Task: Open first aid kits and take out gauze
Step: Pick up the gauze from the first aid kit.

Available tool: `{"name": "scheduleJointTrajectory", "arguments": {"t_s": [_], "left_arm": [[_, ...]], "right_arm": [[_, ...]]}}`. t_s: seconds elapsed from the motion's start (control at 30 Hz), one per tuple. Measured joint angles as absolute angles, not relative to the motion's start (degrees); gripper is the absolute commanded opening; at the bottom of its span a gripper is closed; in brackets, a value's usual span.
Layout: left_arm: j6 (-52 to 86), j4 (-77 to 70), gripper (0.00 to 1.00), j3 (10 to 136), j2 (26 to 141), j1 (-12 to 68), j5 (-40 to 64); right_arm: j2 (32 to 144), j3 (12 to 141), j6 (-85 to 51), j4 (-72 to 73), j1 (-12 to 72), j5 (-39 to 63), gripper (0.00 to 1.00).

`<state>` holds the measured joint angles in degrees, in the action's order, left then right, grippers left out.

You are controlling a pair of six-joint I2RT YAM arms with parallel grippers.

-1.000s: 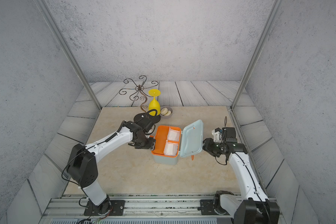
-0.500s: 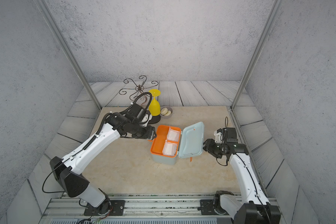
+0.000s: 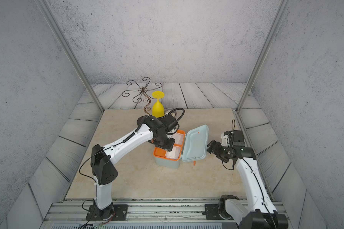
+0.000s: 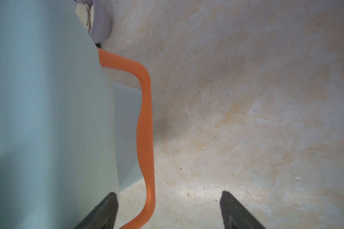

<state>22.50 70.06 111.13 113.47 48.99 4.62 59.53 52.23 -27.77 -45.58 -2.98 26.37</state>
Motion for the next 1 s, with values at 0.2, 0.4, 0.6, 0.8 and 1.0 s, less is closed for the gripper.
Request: {"name": "scheduleJointTrajectory", "arguments": {"t_s": [0.2,0.4,0.6,0.8,1.0], "left_arm": [[22.13,70.19,0.2,111.15,114.06,48.99,4.19],[22.02,70.02,0.19,111.15,114.1,48.99,4.25],[21.91,69.93,0.28,111.15,114.76,48.99,4.21],[22.09,70.06,0.37,111.15,114.8,48.99,2.92],[22.09,70.04,0.36,111.13,114.8,48.99,2.48]], "right_arm": [[59.53,52.66,-27.53,-45.74,-3.25,26.35,1.0],[59.53,52.86,-26.94,-45.71,-3.31,26.41,0.99],[59.53,53.1,-26.89,-45.67,-3.42,26.61,0.99],[59.53,53.1,-26.72,-45.67,-3.57,26.89,0.99],[59.53,53.08,-26.7,-45.67,-3.62,27.11,0.99]]}}
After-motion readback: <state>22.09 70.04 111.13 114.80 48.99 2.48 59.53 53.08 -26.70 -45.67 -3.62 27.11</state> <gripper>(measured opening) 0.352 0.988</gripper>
